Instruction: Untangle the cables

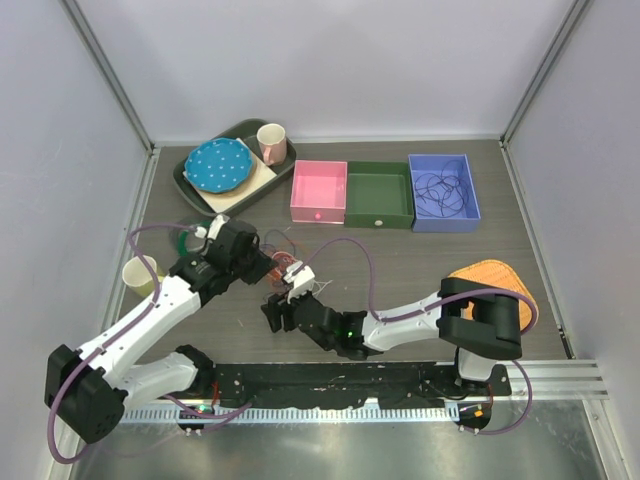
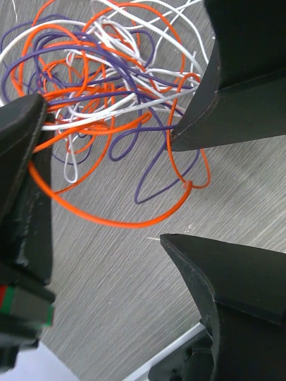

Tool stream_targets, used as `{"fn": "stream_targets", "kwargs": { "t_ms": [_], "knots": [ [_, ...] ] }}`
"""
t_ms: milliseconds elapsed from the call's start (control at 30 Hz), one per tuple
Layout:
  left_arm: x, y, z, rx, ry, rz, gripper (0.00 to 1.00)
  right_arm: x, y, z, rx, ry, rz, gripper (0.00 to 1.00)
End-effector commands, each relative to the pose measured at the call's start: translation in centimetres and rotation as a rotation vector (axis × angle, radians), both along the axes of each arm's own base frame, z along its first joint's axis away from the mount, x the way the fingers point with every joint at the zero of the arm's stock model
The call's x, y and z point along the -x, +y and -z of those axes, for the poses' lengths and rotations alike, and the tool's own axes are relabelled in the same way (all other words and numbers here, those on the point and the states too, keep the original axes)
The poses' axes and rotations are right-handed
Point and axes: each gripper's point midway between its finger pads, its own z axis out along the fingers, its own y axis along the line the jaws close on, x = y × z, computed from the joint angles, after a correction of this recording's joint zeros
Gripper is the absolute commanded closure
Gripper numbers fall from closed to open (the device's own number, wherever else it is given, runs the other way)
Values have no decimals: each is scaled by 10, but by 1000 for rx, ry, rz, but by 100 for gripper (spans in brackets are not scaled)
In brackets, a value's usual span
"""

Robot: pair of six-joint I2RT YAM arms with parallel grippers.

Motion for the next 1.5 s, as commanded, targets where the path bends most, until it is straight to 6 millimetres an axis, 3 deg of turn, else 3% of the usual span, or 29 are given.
{"fn": "stream_targets", "kwargs": {
  "t_ms": [0,200,233,300,400,500,700,767,800,867,933,967,1167,1467],
  "knots": [
    [-3,-13,-11,54,-10,14,100,2,13,-40,-187,8,1,36],
    [-2,-12,-15,53,-11,10,100,9,-2,-29,-159,82,23,36],
    [-2,-12,-16,54,-15,7,100,12,-6,-40,-181,83,17,36],
    [-3,-10,-17,51,-22,3,100,21,-22,-37,-137,75,27,36],
    [-3,-9,-17,48,-25,-2,100,33,-38,-47,-122,52,9,34],
    [-3,-13,-18,62,-22,11,100,47,-34,-58,-122,51,-58,30],
    [1,-27,-18,103,-6,68,100,52,-14,-51,-44,-25,-141,25],
    [3,-31,-21,124,-11,83,100,48,-2,-52,2,-77,-150,25],
    [4,-31,-20,121,-5,84,100,38,-3,-38,57,-95,-101,24],
    [6,-30,-21,126,-4,84,100,25,3,-44,78,-165,-48,20],
    [6,-29,-20,128,-6,74,100,15,6,-31,130,-181,6,17],
    [6,-28,-22,131,-14,67,100,12,12,-37,119,-183,32,17],
    [10,-27,-24,139,-16,70,100,-5,14,-14,154,-183,130,17],
    [14,-32,-23,164,-8,92,100,-59,9,3,132,-176,237,20]
  ]
}}
